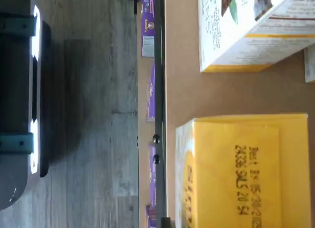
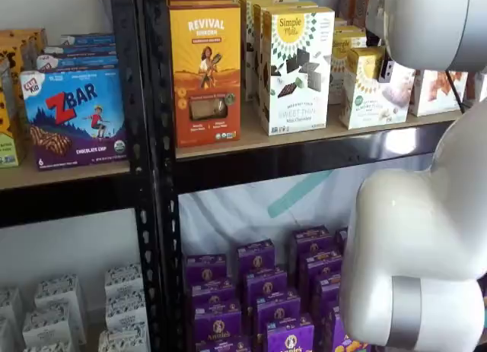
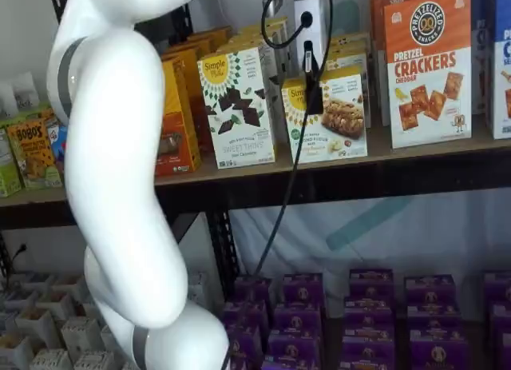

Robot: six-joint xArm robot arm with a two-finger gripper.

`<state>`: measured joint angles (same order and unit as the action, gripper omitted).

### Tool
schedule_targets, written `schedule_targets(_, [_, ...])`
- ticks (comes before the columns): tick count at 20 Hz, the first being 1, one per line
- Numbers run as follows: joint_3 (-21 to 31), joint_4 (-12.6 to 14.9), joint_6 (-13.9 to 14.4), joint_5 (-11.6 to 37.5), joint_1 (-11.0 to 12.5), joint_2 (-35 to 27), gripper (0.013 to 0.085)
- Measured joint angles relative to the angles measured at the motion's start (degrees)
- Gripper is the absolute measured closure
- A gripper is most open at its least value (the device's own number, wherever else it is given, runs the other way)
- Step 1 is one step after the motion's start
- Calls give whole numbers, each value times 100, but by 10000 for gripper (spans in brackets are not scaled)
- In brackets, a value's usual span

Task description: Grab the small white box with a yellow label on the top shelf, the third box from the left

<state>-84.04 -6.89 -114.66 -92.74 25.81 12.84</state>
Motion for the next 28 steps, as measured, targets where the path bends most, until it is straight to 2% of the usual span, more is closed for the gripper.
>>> schedule_targets(1, [0, -2, -7, -1, 7, 1, 490])
schedule_targets(4, [6, -25, -34, -1, 38, 12, 570])
schedule_targets(15, [-36, -62, -111, -121, 130, 17, 570])
schedule_targets(16, [-46, -69, -117, -145, 139, 17, 610])
schedule_targets(17, [-56, -68, -118, -165, 141, 13, 610])
schedule_targets(24, [-354, -86, -72, -833, 145, -7, 610])
schedule_targets(28, [-292, -52, -50, -1183, 141, 233, 610])
